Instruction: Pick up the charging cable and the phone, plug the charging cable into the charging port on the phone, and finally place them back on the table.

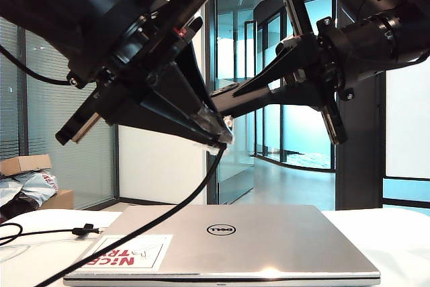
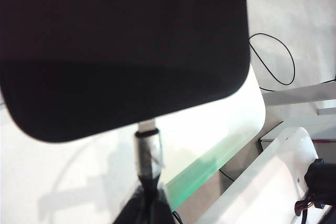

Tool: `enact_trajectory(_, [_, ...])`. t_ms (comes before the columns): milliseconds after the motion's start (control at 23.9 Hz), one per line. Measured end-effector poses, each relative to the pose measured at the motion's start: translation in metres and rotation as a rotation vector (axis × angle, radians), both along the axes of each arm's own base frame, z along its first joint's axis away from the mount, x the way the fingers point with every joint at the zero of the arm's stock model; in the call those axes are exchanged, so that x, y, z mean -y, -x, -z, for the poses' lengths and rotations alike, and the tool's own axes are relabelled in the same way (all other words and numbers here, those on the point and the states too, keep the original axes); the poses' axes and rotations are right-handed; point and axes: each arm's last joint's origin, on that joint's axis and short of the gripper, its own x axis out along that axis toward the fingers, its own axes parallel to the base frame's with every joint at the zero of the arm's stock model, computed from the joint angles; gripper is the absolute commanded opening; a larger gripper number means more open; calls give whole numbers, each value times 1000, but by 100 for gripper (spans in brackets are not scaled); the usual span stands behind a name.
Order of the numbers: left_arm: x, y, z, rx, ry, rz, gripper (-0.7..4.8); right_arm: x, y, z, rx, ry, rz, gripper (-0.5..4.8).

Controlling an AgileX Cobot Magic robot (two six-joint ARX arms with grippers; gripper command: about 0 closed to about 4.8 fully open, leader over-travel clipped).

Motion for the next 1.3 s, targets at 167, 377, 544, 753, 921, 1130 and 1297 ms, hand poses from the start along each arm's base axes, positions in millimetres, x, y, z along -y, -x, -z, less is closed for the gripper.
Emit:
enact_trajectory(167, [0, 0, 0, -4, 0, 4, -6, -4, 2, 0, 30, 4, -25, -6])
enact_trajectory(377, [0, 0, 0, -5, 3, 7, -6, -7, 3, -1, 51, 2, -41, -6])
enact_trajectory(544, [0, 0, 0, -3, 5, 6, -6, -7, 3, -1, 70, 4, -47, -6])
enact_trajectory(753, [0, 0, 0, -7, 2, 8, -6, -7, 4, 0, 93, 12, -66, -6])
enact_trajectory(921, [0, 1, 1, -12, 1, 12, -6, -5, 6, 3, 90, 30, -78, -6])
enact_trajectory(1130, [0, 1, 1, -12, 2, 13, -6, -5, 7, 4, 86, 37, -84, -6])
enact_trajectory(1297, [0, 1, 0, 11, -2, 28, 111, -5, 6, 4, 88, 42, -79, -6])
